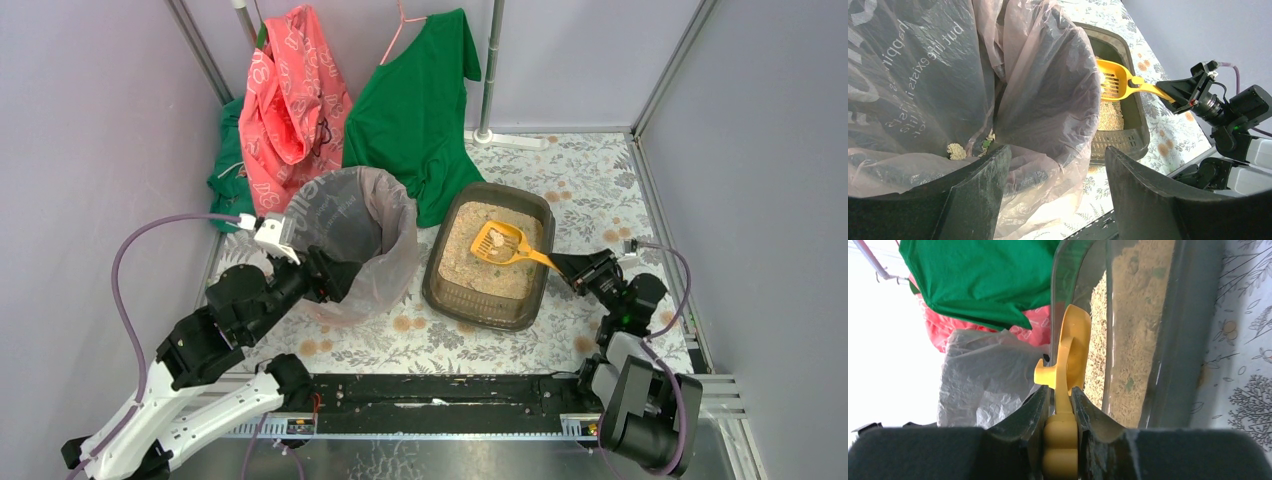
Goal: Clean the litter box
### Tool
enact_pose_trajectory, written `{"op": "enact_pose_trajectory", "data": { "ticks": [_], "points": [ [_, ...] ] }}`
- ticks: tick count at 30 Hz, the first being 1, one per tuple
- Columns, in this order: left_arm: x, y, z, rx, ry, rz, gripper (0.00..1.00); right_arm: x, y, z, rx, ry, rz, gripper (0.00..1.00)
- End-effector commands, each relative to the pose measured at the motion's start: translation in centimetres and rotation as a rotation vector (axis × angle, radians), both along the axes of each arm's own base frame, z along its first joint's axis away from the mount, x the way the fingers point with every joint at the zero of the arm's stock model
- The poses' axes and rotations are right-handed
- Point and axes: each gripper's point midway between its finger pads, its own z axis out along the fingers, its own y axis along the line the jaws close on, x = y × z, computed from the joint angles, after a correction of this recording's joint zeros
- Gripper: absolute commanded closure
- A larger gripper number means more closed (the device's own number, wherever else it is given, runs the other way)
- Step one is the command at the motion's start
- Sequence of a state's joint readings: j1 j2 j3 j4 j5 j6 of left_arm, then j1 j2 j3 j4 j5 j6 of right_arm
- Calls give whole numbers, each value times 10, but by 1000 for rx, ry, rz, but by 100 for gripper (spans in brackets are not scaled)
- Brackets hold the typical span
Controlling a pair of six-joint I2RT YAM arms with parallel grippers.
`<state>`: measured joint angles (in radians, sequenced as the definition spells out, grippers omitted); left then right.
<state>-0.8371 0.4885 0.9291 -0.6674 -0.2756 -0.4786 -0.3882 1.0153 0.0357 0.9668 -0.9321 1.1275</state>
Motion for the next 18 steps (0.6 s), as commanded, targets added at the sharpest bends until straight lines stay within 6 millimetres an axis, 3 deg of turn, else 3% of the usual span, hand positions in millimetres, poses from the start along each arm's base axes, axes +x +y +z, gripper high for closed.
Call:
{"op": "enact_pose_trajectory", "data": {
  "ticks": [1, 4, 13, 18],
  "points": [
    [1, -2, 7, -36, -20, 3, 24, 3, 5, 14, -57, -52, 32, 100],
    [1, -1, 10, -37, -25, 5, 24, 6, -8, 17, -77, -51, -18, 100],
    [-7, 15, 12, -46, -33, 30, 24, 11, -15, 49, -19, -84, -23, 100],
    [-9, 21, 4, -31, -20, 46, 24, 7, -12, 91, 48, -197, -2, 100]
  ]
}}
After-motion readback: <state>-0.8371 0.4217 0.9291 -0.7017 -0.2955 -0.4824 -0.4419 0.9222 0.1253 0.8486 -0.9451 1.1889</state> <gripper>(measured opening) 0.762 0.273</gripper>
